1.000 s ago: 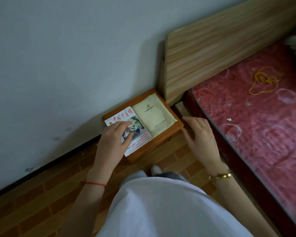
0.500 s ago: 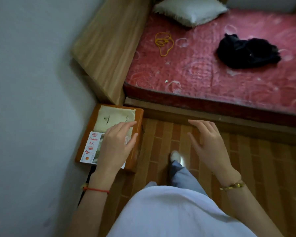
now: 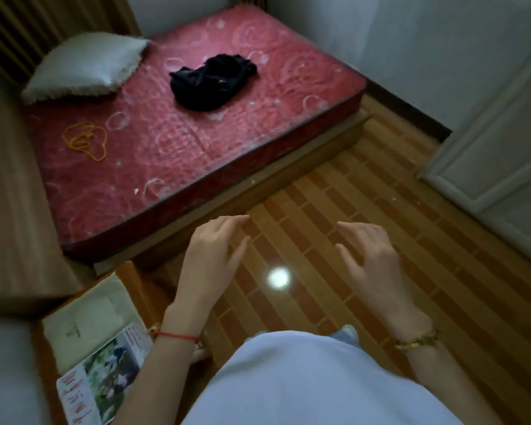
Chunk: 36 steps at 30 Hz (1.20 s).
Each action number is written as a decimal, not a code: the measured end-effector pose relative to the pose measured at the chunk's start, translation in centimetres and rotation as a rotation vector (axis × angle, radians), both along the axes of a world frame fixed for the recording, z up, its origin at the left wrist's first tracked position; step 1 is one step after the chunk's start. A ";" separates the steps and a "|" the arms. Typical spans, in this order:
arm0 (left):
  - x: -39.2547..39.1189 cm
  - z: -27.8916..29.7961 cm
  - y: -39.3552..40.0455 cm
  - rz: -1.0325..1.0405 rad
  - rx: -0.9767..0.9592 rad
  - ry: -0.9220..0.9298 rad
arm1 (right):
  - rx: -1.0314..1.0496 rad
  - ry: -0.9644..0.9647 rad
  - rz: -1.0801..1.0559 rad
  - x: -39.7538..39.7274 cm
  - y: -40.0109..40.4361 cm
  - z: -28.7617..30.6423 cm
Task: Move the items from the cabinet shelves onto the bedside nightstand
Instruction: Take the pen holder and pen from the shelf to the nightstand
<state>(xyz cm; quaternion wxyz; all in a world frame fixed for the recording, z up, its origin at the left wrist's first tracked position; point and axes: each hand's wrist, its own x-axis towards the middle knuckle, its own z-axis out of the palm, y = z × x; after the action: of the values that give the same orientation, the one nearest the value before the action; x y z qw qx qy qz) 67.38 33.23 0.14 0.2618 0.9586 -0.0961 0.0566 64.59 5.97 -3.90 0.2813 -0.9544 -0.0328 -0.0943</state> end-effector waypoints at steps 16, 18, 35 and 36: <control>0.7 0.9 -33.9 -0.486 -0.017 -0.028 | -0.029 0.010 -0.508 -11.1 -28.5 2.6; 1.3 1.0 -36.7 -0.526 -0.016 -0.030 | -0.020 0.010 -0.553 -11.2 -30.9 2.5; 18.3 -0.1 -58.1 -0.570 -0.047 -0.099 | 0.003 -0.027 -0.682 3.6 -51.3 0.5; 20.0 0.1 -59.6 -0.568 -0.052 -0.109 | -0.002 -0.034 -0.683 5.6 -52.9 0.7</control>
<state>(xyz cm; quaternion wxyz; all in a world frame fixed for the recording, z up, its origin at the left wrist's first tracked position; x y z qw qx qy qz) 87.35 -26.38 0.26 0.2862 0.8818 -0.3732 0.0349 70.17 -46.91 -3.19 0.2320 -0.9088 0.2841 -0.1988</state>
